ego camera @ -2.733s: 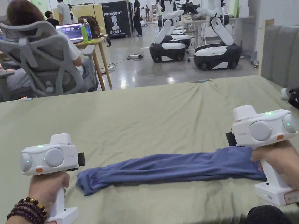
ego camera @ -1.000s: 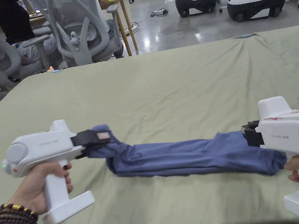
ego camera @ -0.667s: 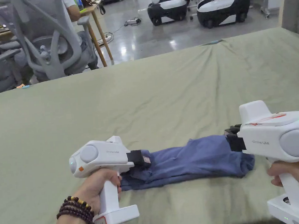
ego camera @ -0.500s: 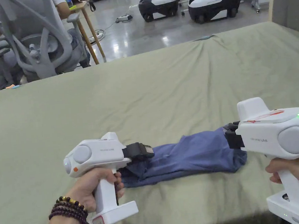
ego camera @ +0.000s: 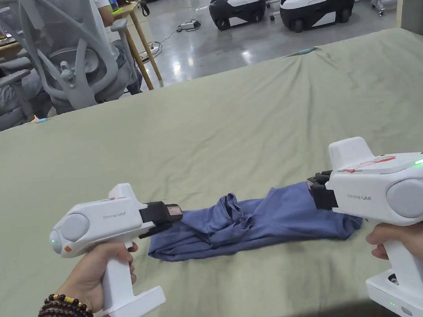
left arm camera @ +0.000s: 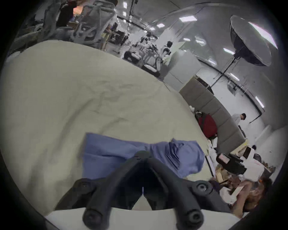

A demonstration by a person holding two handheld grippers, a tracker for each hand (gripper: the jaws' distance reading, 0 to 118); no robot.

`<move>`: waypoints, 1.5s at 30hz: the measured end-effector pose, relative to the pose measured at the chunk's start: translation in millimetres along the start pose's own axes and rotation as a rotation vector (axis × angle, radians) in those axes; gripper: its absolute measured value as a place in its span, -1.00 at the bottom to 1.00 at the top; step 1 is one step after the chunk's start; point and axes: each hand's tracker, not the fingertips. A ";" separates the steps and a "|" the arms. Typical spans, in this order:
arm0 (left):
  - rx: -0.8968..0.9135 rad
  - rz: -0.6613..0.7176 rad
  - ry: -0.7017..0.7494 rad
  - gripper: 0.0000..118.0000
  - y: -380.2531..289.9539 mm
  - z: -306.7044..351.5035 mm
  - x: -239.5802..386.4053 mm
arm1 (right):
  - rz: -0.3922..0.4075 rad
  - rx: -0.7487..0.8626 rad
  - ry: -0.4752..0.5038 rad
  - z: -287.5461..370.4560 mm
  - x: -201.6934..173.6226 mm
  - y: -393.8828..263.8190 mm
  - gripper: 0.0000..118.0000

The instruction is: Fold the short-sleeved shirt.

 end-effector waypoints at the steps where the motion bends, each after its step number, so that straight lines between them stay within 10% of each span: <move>1: -0.018 0.019 -0.019 -1.00 -1.1 -8.3 1.7 | 0.002 -0.001 0.002 0.1 -1.0 -0.7 -1.00; 12: -0.179 -0.006 -0.034 -1.00 -17.0 -127.5 40.8 | 0.004 -0.042 -0.019 7.3 9.7 -17.6 -1.00; 23: 0.074 0.040 0.064 -1.00 19.1 13.0 -41.4 | 0.014 -0.038 0.021 1.4 -6.9 -16.6 -1.00; 25: 0.095 0.096 0.086 -0.52 18.2 25.9 -59.7 | 0.007 -0.041 0.048 -0.9 -12.3 -17.3 -1.00; 27: 0.105 0.175 0.044 1.00 6.3 32.0 -66.6 | 0.008 -0.039 0.048 -4.6 -18.9 -19.8 -1.00; 37: -0.043 0.203 -0.046 0.43 -12.2 -37.6 -79.2 | 0.060 -0.081 0.059 -4.9 -28.3 -20.0 -1.00; 40: -0.001 0.215 -0.057 -0.66 -10.1 -45.6 -70.4 | 0.073 -0.085 0.049 -2.7 -29.0 -19.3 -1.00; 45: 0.028 0.191 -0.064 -0.74 -15.6 -27.4 -73.2 | 0.076 -0.094 0.038 -5.5 -28.5 -19.2 -1.00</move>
